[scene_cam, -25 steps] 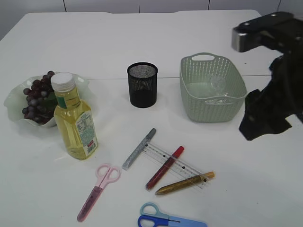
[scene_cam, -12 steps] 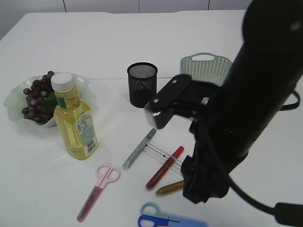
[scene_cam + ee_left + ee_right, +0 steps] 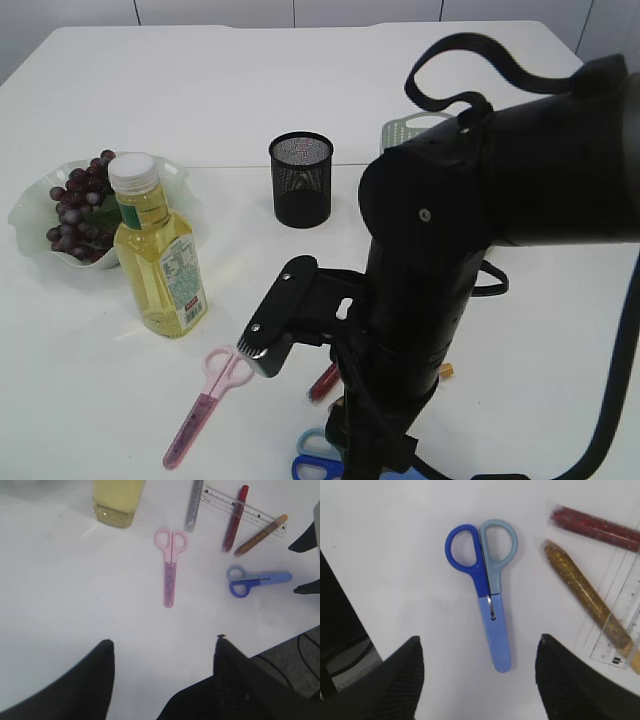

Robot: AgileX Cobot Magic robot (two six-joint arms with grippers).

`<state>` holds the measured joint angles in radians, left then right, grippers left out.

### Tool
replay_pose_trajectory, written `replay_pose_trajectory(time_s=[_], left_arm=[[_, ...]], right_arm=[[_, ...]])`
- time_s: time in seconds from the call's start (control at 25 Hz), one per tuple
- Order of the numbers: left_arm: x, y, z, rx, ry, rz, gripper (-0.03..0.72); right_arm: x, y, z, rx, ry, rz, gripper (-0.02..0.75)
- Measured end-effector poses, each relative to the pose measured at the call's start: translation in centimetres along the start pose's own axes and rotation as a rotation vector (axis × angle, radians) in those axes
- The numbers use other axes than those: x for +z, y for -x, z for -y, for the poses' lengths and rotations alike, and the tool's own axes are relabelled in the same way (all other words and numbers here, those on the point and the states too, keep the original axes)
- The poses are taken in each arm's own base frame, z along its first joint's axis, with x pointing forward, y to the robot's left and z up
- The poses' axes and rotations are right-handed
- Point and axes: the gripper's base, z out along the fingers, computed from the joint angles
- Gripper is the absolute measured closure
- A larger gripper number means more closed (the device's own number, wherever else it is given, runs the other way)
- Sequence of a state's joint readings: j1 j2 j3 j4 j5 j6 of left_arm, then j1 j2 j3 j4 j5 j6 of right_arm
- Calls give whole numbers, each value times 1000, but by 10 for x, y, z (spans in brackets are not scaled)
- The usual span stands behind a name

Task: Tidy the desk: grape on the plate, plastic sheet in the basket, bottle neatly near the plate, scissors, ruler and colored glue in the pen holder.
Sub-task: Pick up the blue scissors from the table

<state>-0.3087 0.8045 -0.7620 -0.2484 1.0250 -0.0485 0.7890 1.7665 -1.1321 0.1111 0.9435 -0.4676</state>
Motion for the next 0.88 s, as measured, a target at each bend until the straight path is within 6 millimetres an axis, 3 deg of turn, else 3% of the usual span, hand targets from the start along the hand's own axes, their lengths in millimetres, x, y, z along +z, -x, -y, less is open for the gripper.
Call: replay_pose_trajectory(time_s=[0.36, 0.88], left_arm=[[0, 0, 0, 0, 0, 1, 230], [0, 2, 0, 0, -1, 22, 231]], right_arm=[[32, 7, 6, -25, 4, -21, 229], [53, 10, 10, -24, 6, -34, 229]])
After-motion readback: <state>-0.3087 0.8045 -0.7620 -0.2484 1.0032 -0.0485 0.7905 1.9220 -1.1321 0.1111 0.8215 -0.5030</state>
